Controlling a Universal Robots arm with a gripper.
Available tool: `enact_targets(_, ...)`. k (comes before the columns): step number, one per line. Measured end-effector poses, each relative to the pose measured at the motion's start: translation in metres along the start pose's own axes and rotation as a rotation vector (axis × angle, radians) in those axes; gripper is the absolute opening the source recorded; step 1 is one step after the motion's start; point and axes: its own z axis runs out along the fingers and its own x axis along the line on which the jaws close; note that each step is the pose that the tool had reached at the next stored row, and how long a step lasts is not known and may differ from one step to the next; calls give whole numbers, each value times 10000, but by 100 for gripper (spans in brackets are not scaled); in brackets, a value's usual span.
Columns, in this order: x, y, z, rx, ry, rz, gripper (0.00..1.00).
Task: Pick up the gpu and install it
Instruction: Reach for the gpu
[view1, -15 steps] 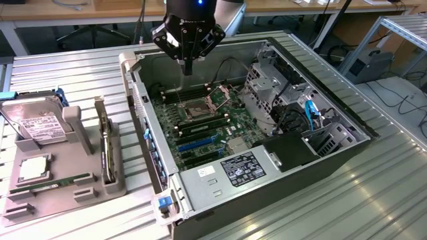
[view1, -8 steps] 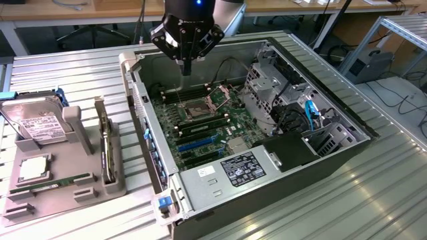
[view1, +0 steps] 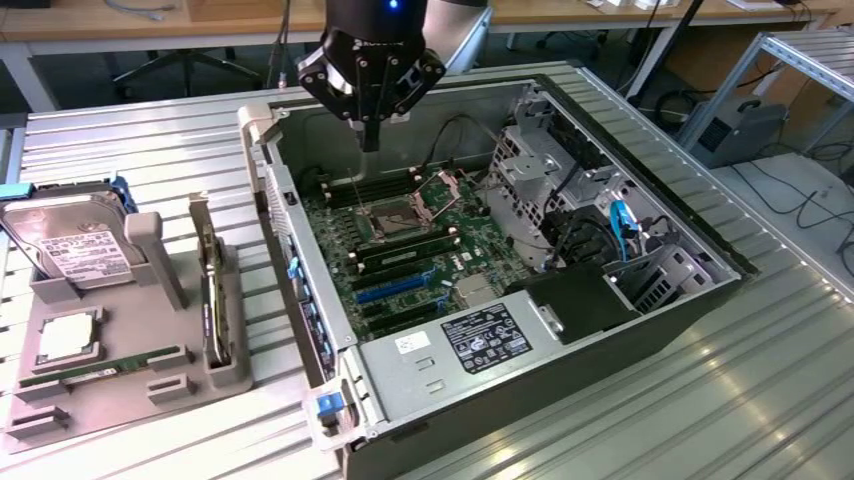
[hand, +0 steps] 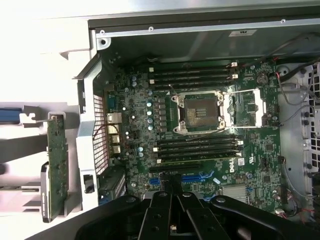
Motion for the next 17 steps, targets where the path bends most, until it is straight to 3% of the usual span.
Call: enact_targets(17,65,-5,0,0,0,1,11)
